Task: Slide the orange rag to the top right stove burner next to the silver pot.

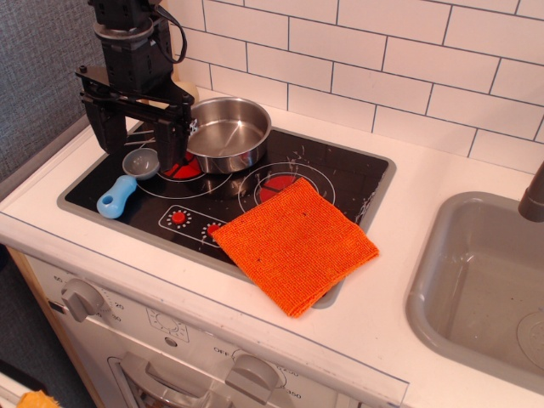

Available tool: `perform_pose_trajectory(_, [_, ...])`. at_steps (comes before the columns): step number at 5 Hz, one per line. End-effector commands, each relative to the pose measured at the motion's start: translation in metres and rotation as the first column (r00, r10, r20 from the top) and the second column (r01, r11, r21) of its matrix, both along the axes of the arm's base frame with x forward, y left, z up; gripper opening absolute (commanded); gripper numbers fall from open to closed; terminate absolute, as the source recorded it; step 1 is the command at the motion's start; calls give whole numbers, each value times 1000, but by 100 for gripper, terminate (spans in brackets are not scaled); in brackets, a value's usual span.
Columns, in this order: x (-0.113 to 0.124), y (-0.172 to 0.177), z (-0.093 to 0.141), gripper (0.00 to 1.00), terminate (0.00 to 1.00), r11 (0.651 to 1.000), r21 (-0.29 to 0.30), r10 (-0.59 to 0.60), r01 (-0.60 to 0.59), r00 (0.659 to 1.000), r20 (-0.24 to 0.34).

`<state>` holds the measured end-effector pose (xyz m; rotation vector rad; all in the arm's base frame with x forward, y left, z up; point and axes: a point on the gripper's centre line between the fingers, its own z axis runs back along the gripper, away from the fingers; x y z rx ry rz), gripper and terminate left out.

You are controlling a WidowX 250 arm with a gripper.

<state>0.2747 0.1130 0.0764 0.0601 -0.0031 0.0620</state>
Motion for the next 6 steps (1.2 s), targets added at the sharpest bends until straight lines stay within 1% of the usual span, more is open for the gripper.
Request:
perform_pose_trajectory(1, [0, 0, 0, 100, 0, 1000, 0, 0, 0, 1000, 0])
perform_pose_trajectory(3, [-12, -69, -6, 100, 0, 988, 15, -154, 154, 988, -2])
perform_pose_trajectory(4, [-6, -98, -14, 100, 0, 980, -2, -197, 197, 980, 9])
perform_pose_trajectory(5, [11, -114, -29, 100, 0, 983, -16, -181, 182, 982, 48])
perform_pose_trajectory(6, [24, -122, -50, 100, 0, 986, -37, -159, 163, 983, 96])
